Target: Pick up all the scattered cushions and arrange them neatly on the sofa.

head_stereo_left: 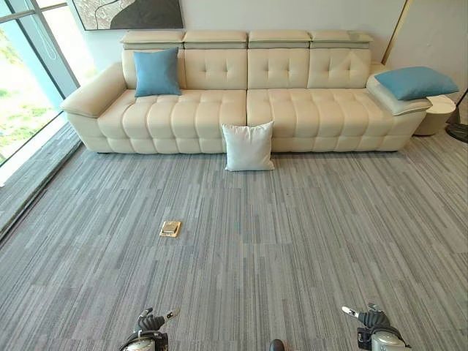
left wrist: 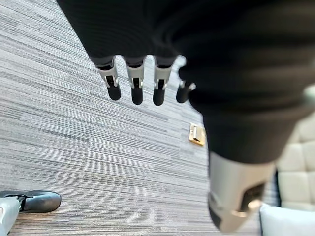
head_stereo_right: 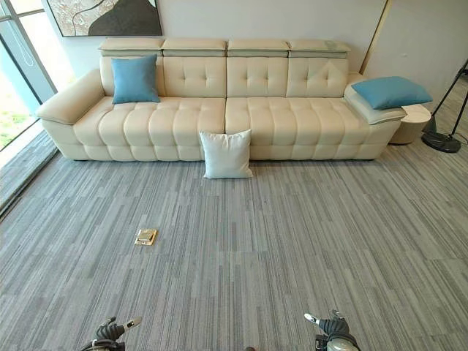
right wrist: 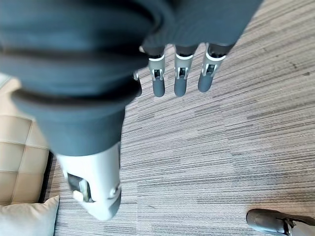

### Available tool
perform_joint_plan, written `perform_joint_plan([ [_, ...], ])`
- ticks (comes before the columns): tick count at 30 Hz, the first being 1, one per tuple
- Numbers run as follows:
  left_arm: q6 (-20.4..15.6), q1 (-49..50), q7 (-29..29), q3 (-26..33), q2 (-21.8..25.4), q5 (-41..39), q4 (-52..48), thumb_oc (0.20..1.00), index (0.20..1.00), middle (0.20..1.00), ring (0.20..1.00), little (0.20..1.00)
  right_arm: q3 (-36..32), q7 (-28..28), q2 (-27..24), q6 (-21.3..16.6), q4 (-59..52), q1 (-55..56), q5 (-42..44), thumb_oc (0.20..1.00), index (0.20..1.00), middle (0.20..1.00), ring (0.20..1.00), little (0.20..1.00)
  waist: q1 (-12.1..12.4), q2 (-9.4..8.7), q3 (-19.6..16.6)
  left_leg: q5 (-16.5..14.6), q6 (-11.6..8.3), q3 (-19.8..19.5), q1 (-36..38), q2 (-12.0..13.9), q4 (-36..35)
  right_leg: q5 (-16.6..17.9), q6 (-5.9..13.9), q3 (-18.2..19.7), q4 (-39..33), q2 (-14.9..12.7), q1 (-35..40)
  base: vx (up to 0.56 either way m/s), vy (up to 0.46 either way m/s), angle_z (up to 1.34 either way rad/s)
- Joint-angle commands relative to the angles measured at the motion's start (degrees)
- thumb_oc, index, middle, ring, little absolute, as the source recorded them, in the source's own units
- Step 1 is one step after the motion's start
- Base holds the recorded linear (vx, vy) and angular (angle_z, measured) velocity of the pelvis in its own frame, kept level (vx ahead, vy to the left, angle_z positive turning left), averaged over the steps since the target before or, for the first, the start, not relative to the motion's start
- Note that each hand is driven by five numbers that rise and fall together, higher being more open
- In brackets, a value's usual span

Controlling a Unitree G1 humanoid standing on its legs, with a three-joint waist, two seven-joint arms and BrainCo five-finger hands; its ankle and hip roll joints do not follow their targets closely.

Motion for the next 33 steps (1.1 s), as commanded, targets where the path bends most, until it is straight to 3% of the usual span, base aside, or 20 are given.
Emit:
perform_joint_plan([
  [1,-0.72,-2.90,0.52,-1.66,-0.09,0.37,0.20,1.000,1.000,1.000,1.000,1.000,0.26,-0.40,-2.21,-0.49,-0.84,-2.13,-0.93,1.000,1.000,1.000,1.000,1.000,0.37,0.37,-0.04,-3.35,-3.28,2.15,0.33,0.60,0.05,-9.71,4.22,-0.94,0.05,-0.79,3.86,0.00,0.000,0.00],
  [33,-0.54,-2.25,1.89,-1.23,0.78,0.44,-3.45,1.000,1.000,1.000,1.000,1.000,1.00,-1.35,-1.59,-0.02,-3.53,-1.62,-2.04,1.000,1.000,1.000,1.000,1.000,0.83,0.14,3.19,-3.39,-2.50,1.73,-1.67,0.49,0.05,-9.34,4.78,-0.91,0.05,-0.97,1.72,0.01,0.005,0.00],
])
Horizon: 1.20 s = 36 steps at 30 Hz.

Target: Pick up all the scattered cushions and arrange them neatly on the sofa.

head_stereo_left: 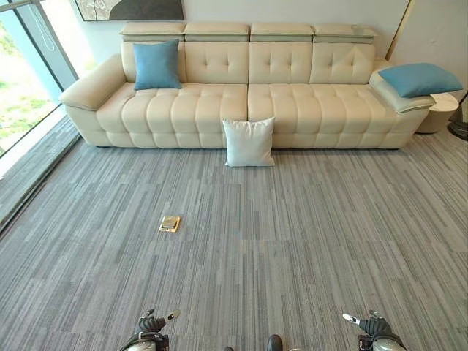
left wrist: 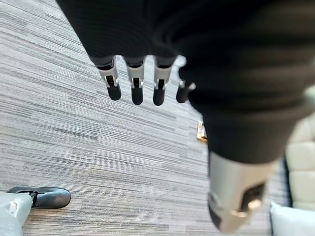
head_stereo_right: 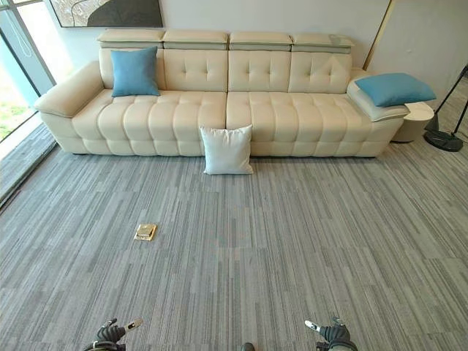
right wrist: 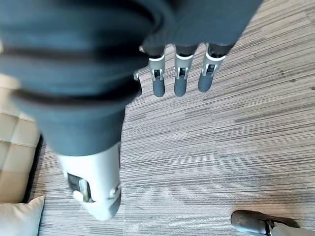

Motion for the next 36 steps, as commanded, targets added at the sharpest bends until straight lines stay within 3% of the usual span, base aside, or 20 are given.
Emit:
perform_joint_plan([
  [1,-1.27,-3.05,1.87,-1.42,1.03,0.06,-2.55,1.000,1.000,1.000,1.000,1.000,0.99,-1.29,-1.59,-1.13,-1.31,-4.38,-1.32,1.000,1.000,1.000,1.000,1.000,0.76,1.15,2.39,-3.11,-1.97,2.51,-0.73,0.43,0.06,-9.01,4.82,-0.35,0.06,-0.92,2.57,-0.02,0.059,-0.06],
  [4,-1.40,-3.86,1.89,-2.28,0.88,-0.29,-2.80,1.000,1.000,1.000,1.000,1.000,1.55,-1.12,-1.41,-0.90,-1.39,-5.05,-1.33,1.000,1.000,1.000,1.000,1.000,0.88,1.15,3.53,-2.84,-1.02,2.04,-2.35,-0.22,0.06,-9.37,4.55,-0.94,1.81,-1.52,0.72,0.03,0.159,-0.01],
  [5,-1.27,-4.32,1.83,-2.65,1.13,-0.40,-3.13,1.000,1.000,1.000,1.000,1.000,1.73,-1.21,-1.16,-0.91,-1.96,-5.44,-1.28,1.000,1.000,1.000,1.000,1.000,0.87,1.31,4.80,-2.74,0.08,1.43,-2.98,-0.65,0.06,-11.38,4.40,-0.60,9.12,-2.26,-3.23,0.02,0.180,0.07],
  [8,-1.24,-4.63,1.89,-2.77,1.18,-0.54,-3.36,1.000,1.000,1.000,1.000,1.000,1.89,-1.41,-0.80,-0.91,-2.19,-5.43,-1.78,1.000,1.000,1.000,1.000,1.000,0.72,1.18,5.50,-2.84,0.98,1.24,-3.24,-1.20,0.06,-11.98,5.20,-0.13,16.42,-3.03,-7.19,0.02,0.164,0.03],
  [12,-1.29,-4.64,1.95,-2.78,1.09,-0.73,-3.85,1.000,1.000,1.000,1.000,1.000,2.39,-1.49,-0.41,-0.77,-2.00,-5.58,-2.82,1.000,1.000,1.000,1.000,1.000,0.73,1.41,8.20,-3.95,3.04,1.82,-1.06,-2.35,0.06,-6.95,6.39,1.00,36.08,-5.42,-16.26,0.02,0.165,-0.04],
  [13,-1.29,-4.64,1.95,-2.78,1.09,-0.72,-3.85,1.000,1.000,1.000,1.000,1.000,2.39,-1.49,-0.41,-0.77,-1.99,-5.59,-2.82,1.000,1.000,1.000,1.000,1.000,0.79,1.32,8.19,-3.96,3.06,1.89,-1.08,-2.46,0.06,-7.08,6.41,1.12,36.36,-5.51,-16.43,0.12,0.110,-0.17],
  [15,-1.30,-4.97,2.09,-2.58,1.04,-0.64,-3.82,1.000,1.000,1.000,1.000,1.000,2.20,-1.39,-0.20,-0.65,-0.65,-5.49,-2.44,1.000,1.000,1.000,1.000,1.000,1.00,1.37,8.46,-4.94,2.52,2.45,0.74,-2.40,0.06,-7.85,6.24,0.98,32.28,-3.46,-19.12,0.19,0.026,-0.16],
  [16,-1.39,-5.49,2.07,-2.14,1.20,-1.02,-3.82,1.000,1.000,1.000,1.000,1.000,1.96,-1.42,-0.59,-0.49,0.04,-5.62,-2.22,1.000,1.000,1.000,1.000,1.000,1.25,1.27,8.45,-5.80,2.13,2.78,1.67,-2.64,0.06,-5.84,6.80,-0.74,23.43,-3.21,-19.67,0.16,-0.009,-0.08],
  [17,-1.39,-5.48,2.07,-2.15,1.18,-1.02,-3.83,1.000,1.000,1.000,1.000,1.000,1.96,-1.42,-0.61,-0.49,0.04,-5.62,-2.22,1.000,1.000,1.000,1.000,1.000,1.17,1.46,8.53,-5.84,2.09,2.71,1.80,-2.43,0.06,-5.55,6.78,-0.91,22.82,-3.01,-19.23,0.20,-0.037,-0.03],
  [18,-1.39,-5.60,1.98,-2.00,1.17,-1.04,-3.84,1.000,1.000,1.000,1.000,1.000,1.90,-1.51,-0.76,-0.42,0.35,-5.57,-2.25,1.000,1.000,1.000,1.000,1.000,1.10,1.54,8.57,-6.45,1.88,2.68,2.62,-2.46,0.06,-3.47,7.44,-1.34,16.34,-2.60,-18.88,0.17,-0.051,-0.03],
  [20,-1.38,-5.90,1.88,-1.49,1.19,-1.10,-3.43,1.000,1.000,1.000,1.000,1.000,1.11,-1.65,-0.96,0.02,0.88,-5.03,-2.28,1.000,1.000,1.000,1.000,1.000,0.54,1.22,8.12,-7.67,0.80,2.24,4.62,-2.45,0.06,0.44,9.22,0.65,4.16,-1.58,-19.09,0.34,-0.111,0.01],
  [22,-1.52,-5.50,1.64,-1.20,1.22,-0.98,-3.55,1.000,1.000,1.000,1.000,1.000,0.77,-1.70,-1.17,0.38,1.27,-4.41,-2.94,1.000,1.000,1.000,1.000,1.000,0.52,1.02,7.21,-8.65,0.05,1.81,6.14,-2.26,0.06,1.12,9.60,-1.66,0.97,-1.56,-17.83,0.46,-0.172,0.05],
  [25,-1.49,-4.95,1.44,-1.42,0.91,-0.52,-3.73,1.000,1.000,1.000,1.000,1.000,0.92,-1.21,-1.13,0.13,1.41,-3.60,-3.05,1.000,1.000,1.000,1.000,1.000,0.27,1.13,5.57,-9.51,-0.18,1.18,7.95,-1.78,0.06,1.15,8.32,-2.16,1.18,-1.28,-15.62,0.43,-0.154,0.25],
  [28,-1.47,-4.43,1.20,-1.88,0.03,-0.99,-2.78,1.000,1.000,1.000,1.000,1.000,0.86,-1.06,-2.22,0.09,2.07,-3.22,-3.27,1.000,1.000,1.000,1.000,1.000,-0.43,2.49,3.42,-6.83,-1.60,0.13,8.95,-0.08,2.74,-0.18,6.77,-3.14,2.59,-0.05,-13.01,0.49,-0.181,0.36],
  [29,-1.40,-4.04,0.74,-2.14,-0.52,-1.19,-2.15,1.000,1.000,1.000,1.000,1.000,0.49,-0.92,-2.69,-0.13,2.25,-2.93,-2.71,1.000,1.000,1.000,1.000,1.000,-0.90,3.40,2.64,-3.76,-3.03,-0.29,8.54,0.82,5.86,-1.83,5.65,-3.88,3.49,0.37,-11.86,0.45,-0.178,0.54],
  [30,-1.40,-4.04,0.74,-2.14,-0.53,-1.19,-2.14,1.000,1.000,1.000,1.000,1.000,0.50,-0.91,-2.70,-0.14,2.26,-2.92,-2.71,1.000,1.000,1.000,1.000,1.000,-0.97,3.43,2.63,-3.77,-3.05,-0.37,8.52,0.86,5.88,-1.88,5.64,-3.96,3.52,0.37,-11.85,0.57,-0.260,0.38],
  [31,-1.41,-4.36,0.77,-2.24,-0.48,-1.19,-0.83,1.000,1.000,1.000,1.000,1.000,0.33,-0.79,-2.80,-0.54,2.52,-2.66,-1.88,1.000,1.000,1.000,1.000,1.000,-1.46,3.78,2.10,-0.17,-4.88,-0.30,7.49,1.72,10.61,-4.12,4.20,-4.03,3.75,1.19,-10.17,0.29,-0.147,0.07],
  [32,-1.41,-4.36,0.77,-2.23,-0.49,-1.19,-0.83,1.000,1.000,1.000,1.000,1.000,0.34,-0.79,-2.81,-0.55,2.53,-2.66,-1.88,1.000,1.000,1.000,1.000,1.000,-1.55,3.79,2.11,-0.24,-4.91,-0.40,7.42,1.75,10.75,-4.16,4.18,-4.12,3.76,1.18,-10.15,0.41,-0.219,0.02],
  [36,-1.23,-5.14,0.41,-3.18,-0.42,-1.02,0.04,1.000,1.000,1.000,1.000,1.000,0.84,-0.57,-3.20,-0.73,3.57,-2.38,-1.26,1.000,1.000,1.000,1.000,1.000,-1.64,2.96,3.93,6.10,-7.71,-0.22,-0.23,1.77,27.95,-7.61,1.31,-3.43,3.32,1.87,-5.20,0.27,-0.183,0.10],
])
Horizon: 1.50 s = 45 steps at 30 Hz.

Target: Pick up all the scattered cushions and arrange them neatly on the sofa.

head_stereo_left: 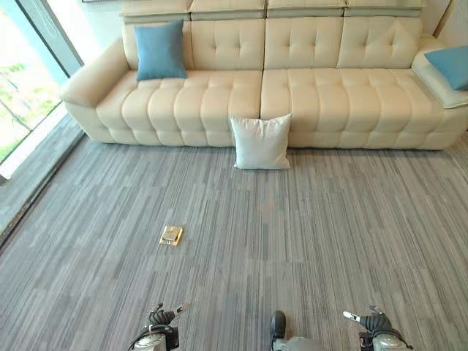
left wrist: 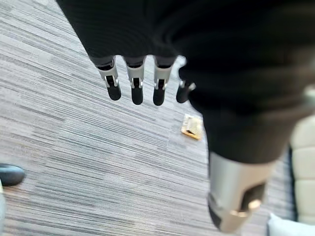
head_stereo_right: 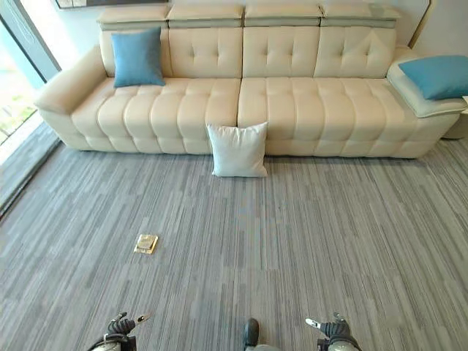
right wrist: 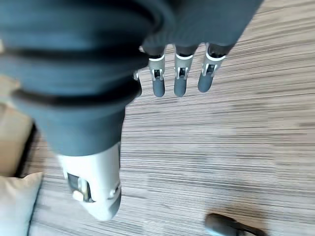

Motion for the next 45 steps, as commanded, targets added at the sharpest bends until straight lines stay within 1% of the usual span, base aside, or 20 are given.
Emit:
perform_joint_plan([
  [1,-1.11,-3.03,-0.32,-2.95,2.65,-0.41,-1.44,1.000,1.000,1.000,1.000,1.000,-1.30,-0.17,-1.74,-0.61,1.37,-0.60,0.75,1.000,1.000,1.000,1.000,1.000,-1.06,-0.79,4.42,14.60,1.50,2.71,-3.02,-3.39,3.54,-8.15,6.50,2.37,2.88,-0.55,0.23,0.25,-0.186,0.25],
  [3,-0.93,-3.15,-0.47,-3.30,2.75,-0.45,-1.17,1.000,1.000,1.000,1.000,1.000,-1.19,-0.16,-1.78,-0.30,2.09,-0.24,0.78,1.000,1.000,1.000,1.000,1.000,-0.75,-1.47,5.07,13.65,2.97,4.14,-5.52,-2.41,6.30,-9.48,5.62,2.66,2.79,-0.52,2.12,0.27,-0.177,0.08],
  [6,-0.59,-2.96,-0.56,-3.45,2.80,-0.05,-1.09,1.000,1.000,1.000,1.000,1.000,-1.45,-0.29,-1.43,-0.06,2.50,-0.01,1.28,1.000,1.000,1.000,1.000,1.000,-0.35,-2.71,5.72,8.45,5.16,5.05,-11.48,-3.81,4.42,-10.09,5.61,2.91,2.24,-1.64,4.41,0.18,-0.079,0.04],
  [8,-0.29,-2.23,-0.62,-3.59,2.99,0.61,-1.32,1.000,1.000,1.000,1.000,1.000,-0.98,-0.05,-1.30,0.09,2.48,-0.04,0.82,1.000,1.000,1.000,1.000,1.000,-0.05,-3.44,5.80,4.82,6.93,4.43,-13.92,-5.78,-5.09,-11.13,6.23,3.60,2.19,-2.47,6.12,0.26,-0.008,0.08],
  [9,-0.29,-2.23,-0.62,-3.59,3.00,0.61,-1.32,1.000,1.000,1.000,1.000,1.000,-0.98,-0.05,-1.29,0.09,2.48,-0.05,0.81,1.000,1.000,1.000,1.000,1.000,-0.10,-3.50,5.74,4.95,6.95,4.40,-13.93,-5.85,-5.24,-11.11,6.24,3.56,2.18,-2.53,6.06,0.27,0.036,0.06],
  [10,-0.26,-1.84,-0.55,-3.49,2.85,0.56,-1.28,1.000,1.000,1.000,1.000,1.000,-0.56,-0.16,-1.23,0.07,2.41,-0.11,0.45,1.000,1.000,1.000,1.000,1.000,0.00,-3.36,5.58,6.21,6.86,3.07,-14.66,-6.25,-13.24,-11.44,6.53,3.54,2.28,-2.54,6.65,0.20,0.036,-0.06],
  [13,0.10,0.21,-0.32,-3.20,2.89,0.89,-1.94,1.000,1.000,1.000,1.000,1.000,0.57,-0.09,-1.33,0.12,1.30,-0.35,-0.60,1.000,1.000,1.000,1.000,1.000,-0.22,-2.35,4.91,13.37,4.53,0.62,-17.68,-6.12,-28.55,-12.39,6.67,3.35,1.21,-1.37,9.62,0.35,0.080,0.07],
  [16,0.28,1.01,-0.45,-2.78,3.22,0.87,-1.80,1.000,1.000,1.000,1.000,1.000,1.05,0.13,-1.43,0.36,1.36,-0.80,-1.35,1.000,1.000,1.000,1.000,1.000,0.36,-2.33,4.48,14.83,3.49,0.44,-18.26,-6.18,-28.55,-12.53,7.06,4.68,0.35,-1.02,11.61,0.41,0.123,0.03],
  [20,0.62,1.48,-0.51,-2.27,3.46,1.60,2.02,1.000,1.000,1.000,1.000,1.000,2.82,1.25,-0.29,0.94,2.40,-1.78,-4.06,1.000,1.000,1.000,1.000,1.000,1.24,-3.56,1.68,14.45,5.77,1.40,-15.29,-6.67,-28.55,-15.29,8.81,6.86,2.65,-2.64,13.48,0.56,0.222,-0.48],
  [23,0.55,0.89,-0.52,-2.53,4.08,2.40,2.11,1.000,1.000,1.000,1.000,1.000,3.60,1.80,0.42,0.88,3.65,-2.53,-4.75,1.000,1.000,1.000,1.000,1.000,2.06,-4.51,1.16,11.46,8.32,3.11,-12.50,-7.12,-28.55,-13.53,10.95,7.68,13.98,-4.45,9.72,0.38,0.176,-0.25],
  [25,0.64,-0.84,-0.14,-2.60,4.66,1.95,2.42,1.000,1.000,1.000,1.000,1.000,3.84,1.99,0.84,1.16,4.65,-3.76,-4.69,1.000,1.000,1.000,1.000,1.000,2.08,-4.42,3.18,9.07,10.50,4.80,-8.72,-7.80,-28.55,-5.69,12.61,7.19,32.54,-7.22,0.86,0.27,0.202,-0.37],
  [29,0.62,-1.72,0.03,-3.39,4.65,2.10,1.83,1.000,1.000,1.000,1.000,1.000,3.46,1.83,0.91,1.32,4.80,-3.65,-4.53,1.000,1.000,1.000,1.000,1.000,1.47,-3.82,4.35,7.52,11.49,5.42,-5.99,-8.47,-28.55,-3.24,12.15,6.33,39.33,-9.20,-2.26,0.21,0.135,-0.21],
  [30,0.47,-2.86,-0.01,-3.72,4.52,2.04,1.26,1.000,1.000,1.000,1.000,1.000,3.02,1.73,0.91,1.61,5.90,-3.70,-4.19,1.000,1.000,1.000,1.000,1.000,1.14,-2.15,5.50,6.16,11.65,6.01,-3.22,-7.74,-28.55,-6.87,10.51,4.69,38.07,-8.99,-8.16,0.24,0.090,0.09],
  [31,0.47,-2.87,-0.01,-3.72,4.51,2.04,1.27,1.000,1.000,1.000,1.000,1.000,3.02,1.73,0.89,1.60,5.92,-3.71,-4.18,1.000,1.000,1.000,1.000,1.000,1.12,-2.07,5.62,6.09,11.61,5.98,-3.07,-7.66,-28.55,-6.87,10.49,4.62,37.94,-8.92,-7.93,0.50,0.050,-0.16],
  [32,0.23,-3.87,-0.29,-4.03,4.01,2.46,2.27,1.000,1.000,1.000,1.000,1.000,2.51,1.59,1.01,1.66,7.04,-4.09,-3.65,1.000,1.000,1.000,1.000,1.000,0.79,-1.16,6.62,4.57,11.03,6.15,-0.42,-7.05,-28.55,-7.86,10.78,3.61,25.41,-6.45,-9.79,0.26,-0.040,-0.21],
  [33,0.23,-3.89,-0.29,-4.04,4.01,2.46,2.28,1.000,1.000,1.000,1.000,1.000,2.50,1.59,1.01,1.66,7.04,-4.10,-3.65,1.000,1.000,1.000,1.000,1.000,0.85,-1.10,6.58,4.58,11.02,6.21,-0.47,-6.98,-28.55,-7.70,10.76,3.63,25.18,-6.35,-9.75,0.49,-0.110,-0.26],
  [34,0.16,-4.19,-0.63,-3.99,3.65,3.04,2.48,1.000,1.000,1.000,1.000,1.000,2.23,1.69,1.15,1.79,7.90,-3.95,-3.59,1.000,1.000,1.000,1.000,1.000,0.52,-1.56,6.52,3.52,10.31,6.36,1.10,-7.27,-28.55,-4.35,12.56,5.15,11.48,-4.63,-9.35,0.23,-0.071,-0.05],
  [38,-0.24,-4.23,-1.19,-3.89,3.53,3.51,1.80,1.000,1.000,1.000,1.000,1.000,1.75,1.85,1.04,2.05,8.20,-3.48,-4.11,1.000,1.000,1.000,1.000,1.000,0.04,-2.00,6.15,2.26,9.17,6.34,3.38,-7.19,-28.55,-0.71,14.30,5.28,-0.30,-3.57,-9.46,0.36,-0.126,0.07],
  [41,-0.51,-3.29,-1.62,-3.92,2.95,3.43,0.71,1.000,1.000,1.000,1.000,1.000,1.11,2.10,0.70,1.95,7.80,-2.27,-4.18,1.000,1.000,1.000,1.000,1.000,-0.50,-1.93,4.24,0.88,8.42,5.19,7.23,-6.84,-28.55,0.36,14.03,4.11,-0.31,-3.40,-8.17,0.55,-0.203,0.14],
  [45,-0.36,-2.81,-1.71,-4.44,1.90,2.77,1.11,1.000,1.000,1.000,1.000,1.000,1.55,2.17,-0.14,1.53,7.88,-1.97,-3.85,1.000,1.000,1.000,1.000,1.000,-1.02,-0.44,3.12,3.87,6.13,4.16,6.76,-4.48,-19.55,-1.70,11.37,3.34,2.16,-2.52,-5.27,0.47,-0.228,0.38],
])
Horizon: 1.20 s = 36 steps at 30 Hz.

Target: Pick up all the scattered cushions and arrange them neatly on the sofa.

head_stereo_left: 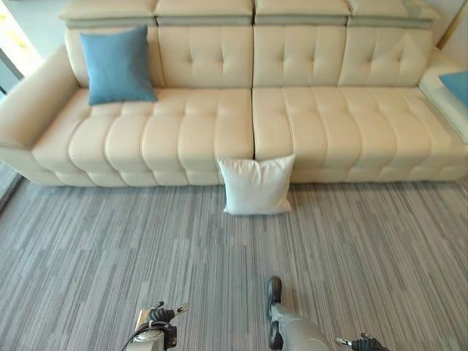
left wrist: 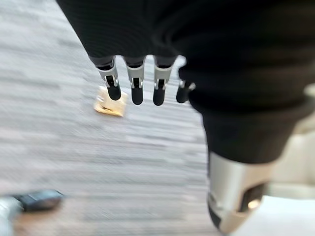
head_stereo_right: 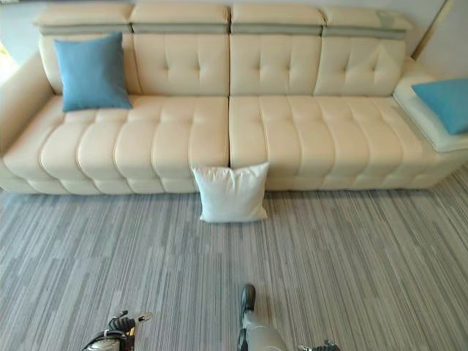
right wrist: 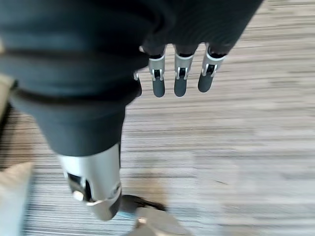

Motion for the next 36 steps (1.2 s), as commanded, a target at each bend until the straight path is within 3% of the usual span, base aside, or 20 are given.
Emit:
perform_joint_plan([
  [1,-1.31,-1.47,-0.01,-0.63,0.85,1.62,-2.08,1.000,1.000,1.000,1.000,1.000,1.62,-0.28,-4.13,-1.40,-0.37,-2.26,0.52,1.000,1.000,1.000,1.000,1.000,0.15,0.40,0.42,8.83,-4.03,0.94,-6.29,-0.31,7.48,-3.38,2.11,0.75,1.25,-1.91,0.38,0.34,-0.239,0.10],
  [5,-1.21,-2.03,-0.25,-1.91,0.90,1.05,-2.65,1.000,1.000,1.000,1.000,1.000,1.81,-0.67,-4.99,-1.40,-0.59,-2.58,1.43,1.000,1.000,1.000,1.000,1.000,-0.06,0.03,1.58,14.54,-6.42,1.17,-14.07,0.74,24.05,-7.17,-0.98,0.73,0.78,-1.32,5.48,0.28,-0.246,0.01],
  [7,-1.25,-2.37,0.03,-2.29,1.04,0.78,-2.51,1.000,1.000,1.000,1.000,1.000,1.86,-0.74,-5.40,-1.26,-1.21,-2.92,1.54,1.000,1.000,1.000,1.000,1.000,0.01,-0.16,2.25,15.76,-6.43,1.81,-16.26,1.61,28.62,-8.91,-2.19,0.84,1.34,-1.00,7.05,0.26,-0.222,0.02],
  [8,-1.04,-2.37,-0.06,-2.22,0.94,0.71,-2.69,1.000,1.000,1.000,1.000,1.000,1.84,-0.70,-5.60,-0.97,-1.24,-2.88,1.44,1.000,1.000,1.000,1.000,1.000,0.34,-0.60,2.66,13.81,-5.64,2.54,-19.25,1.41,28.78,-9.57,-2.59,0.99,1.27,-1.48,8.25,0.21,-0.156,0.04],
  [9,-1.04,-2.37,-0.06,-2.22,0.94,0.71,-2.69,1.000,1.000,1.000,1.000,1.000,1.84,-0.70,-5.60,-0.97,-1.24,-2.87,1.43,1.000,1.000,1.000,1.000,1.000,0.35,-0.59,2.68,13.76,-5.63,2.55,-19.23,1.43,28.81,-9.60,-2.58,0.99,1.30,-1.47,8.27,0.16,-0.114,0.04],
  [11,-0.83,-1.94,0.08,-2.11,0.92,0.71,-2.65,1.000,1.000,1.000,1.000,1.000,2.18,-0.78,-5.60,-0.68,-0.95,-3.15,1.27,1.000,1.000,1.000,1.000,1.000,0.97,-1.66,2.71,9.67,-3.80,4.20,-23.22,0.68,22.34,-10.32,-1.91,0.69,0.90,-2.43,10.28,0.23,-0.100,-0.12],
  [13,-0.61,-1.34,0.12,-2.06,1.02,0.78,-2.77,1.000,1.000,1.000,1.000,1.000,2.52,-0.89,-5.51,-0.50,-0.73,-3.13,0.79,1.000,1.000,1.000,1.000,1.000,1.39,-1.84,2.56,8.64,-2.94,3.47,-23.27,-0.21,13.49,-11.30,-1.66,0.57,1.29,-2.55,11.47,0.23,-0.039,-0.02],
  [14,-0.61,-1.32,0.12,-2.06,1.02,0.78,-2.77,1.000,1.000,1.000,1.000,1.000,2.53,-0.88,-5.51,-0.50,-0.74,-3.12,0.79,1.000,1.000,1.000,1.000,1.000,1.40,-1.90,2.64,8.76,-2.92,3.50,-23.00,-0.30,13.19,-11.36,-1.63,0.58,1.32,-2.63,11.59,0.26,-0.003,-0.02],
  [15,-0.31,-0.70,0.30,-1.89,0.92,1.02,-2.29,1.000,1.000,1.000,1.000,1.000,2.90,-0.93,-5.36,-0.35,-0.69,-2.84,0.37,1.000,1.000,1.000,1.000,1.000,1.43,-1.57,2.21,12.28,-3.36,1.65,-23.23,-0.52,3.53,-12.45,-1.78,0.34,1.64,-2.33,12.79,0.30,0.002,-0.04],
  [16,-0.31,-0.26,0.45,-1.92,0.81,1.14,-2.35,1.000,1.000,1.000,1.000,1.000,3.07,-1.05,-5.26,-0.43,-0.78,-2.81,0.29,1.000,1.000,1.000,1.000,1.000,1.46,-1.12,2.31,15.69,-3.97,0.51,-24.65,-0.54,-1.70,-13.27,-1.90,0.11,1.70,-1.88,13.88,0.38,0.005,-0.07],
  [18,0.01,0.21,0.42,-2.07,0.82,1.55,-2.04,1.000,1.000,1.000,1.000,1.000,3.27,-0.95,-5.12,-0.48,-0.89,-2.55,0.12,1.000,1.000,1.000,1.000,1.000,1.38,-0.59,2.22,18.08,-5.13,0.14,-25.41,-0.58,-5.82,-14.30,-2.22,0.20,2.16,-1.00,15.37,0.30,0.026,0.00],
  [22,0.23,1.01,0.41,-1.37,1.01,1.80,-1.18,1.000,1.000,1.000,1.000,1.000,3.85,-0.65,-4.73,-0.28,-0.73,-2.57,-0.67,1.000,1.000,1.000,1.000,1.000,1.77,-0.20,1.85,18.85,-6.52,0.66,-27.84,-0.73,-5.82,-16.34,-2.12,1.93,2.86,-0.46,19.14,0.41,0.091,0.04],
  [26,-0.03,1.70,0.50,-0.24,1.37,1.08,0.58,1.000,1.000,1.000,1.000,1.000,5.00,0.23,-3.38,-0.42,-0.75,-2.91,-2.09,1.000,1.000,1.000,1.000,1.000,2.74,-1.44,-1.53,18.55,-3.40,-0.40,-25.34,-2.53,-5.82,-18.13,-0.02,4.19,5.72,-2.71,20.44,0.58,0.204,-0.41],
  [27,-0.03,1.70,0.50,-0.25,1.38,1.08,0.59,1.000,1.000,1.000,1.000,1.000,5.00,0.23,-3.37,-0.42,-0.75,-2.90,-2.09,1.000,1.000,1.000,1.000,1.000,2.82,-1.47,-1.53,18.52,-3.38,-0.32,-25.32,-2.54,-5.82,-18.18,0.00,4.26,5.79,-2.75,20.41,0.32,0.126,-0.36],
  [29,-0.03,1.66,0.59,-0.15,1.79,1.09,0.61,1.000,1.000,1.000,1.000,1.000,5.14,0.50,-2.85,-0.57,-0.85,-3.10,-2.28,1.000,1.000,1.000,1.000,1.000,3.28,-2.21,-2.01,16.78,-1.63,0.44,-23.77,-3.19,-5.82,-16.76,1.54,4.83,12.32,-4.17,18.15,0.35,0.185,-0.30],
  [30,-0.01,1.17,0.87,0.18,2.28,0.67,0.59,1.000,1.000,1.000,1.000,1.000,5.65,0.54,-2.68,-0.62,-1.28,-3.78,-2.65,1.000,1.000,1.000,1.000,1.000,3.87,-2.61,-1.29,14.69,-0.02,1.54,-22.53,-3.66,-5.62,-12.12,3.41,5.27,23.01,-5.98,12.39,0.33,0.253,-0.19],
  [31,-0.07,0.84,0.97,0.28,2.48,0.41,0.47,1.000,1.000,1.000,1.000,1.000,5.69,0.60,-2.68,-0.67,-1.48,-4.27,-2.60,1.000,1.000,1.000,1.000,1.000,3.74,-2.75,-0.47,14.03,0.74,2.10,-21.73,-3.99,-5.52,-7.92,4.55,5.27,27.98,-6.97,9.82,0.30,0.285,-0.26],
  [32,-0.08,0.12,1.09,-0.10,2.85,0.18,0.39,1.000,1.000,1.000,1.000,1.000,5.59,0.35,-2.69,-0.61,-1.46,-4.71,-2.50,1.000,1.000,1.000,1.000,1.000,3.36,-2.30,1.14,13.22,1.37,2.75,-19.70,-4.00,-5.82,-5.79,4.43,5.35,35.47,-7.68,5.20,0.16,0.163,-0.35],
  [35,-0.25,-0.49,1.17,-0.10,3.14,0.02,0.23,1.000,1.000,1.000,1.000,1.000,5.47,0.15,-2.60,-0.55,-1.48,-4.99,-2.26,1.000,1.000,1.000,1.000,1.000,3.38,-1.24,2.24,12.18,1.66,3.30,-17.71,-3.40,-5.82,-7.42,3.03,2.74,36.33,-9.20,1.56,0.15,0.129,-0.06],
  [36,-0.36,-0.80,1.18,-0.02,3.28,0.02,0.37,1.000,1.000,1.000,1.000,1.000,5.37,0.10,-2.50,-0.43,-1.52,-4.93,-2.23,1.000,1.000,1.000,1.000,1.000,3.31,-0.46,2.67,11.78,1.42,3.72,-16.98,-2.64,-5.82,-8.89,2.37,0.74,32.36,-9.90,1.10,0.06,0.021,0.09],
])
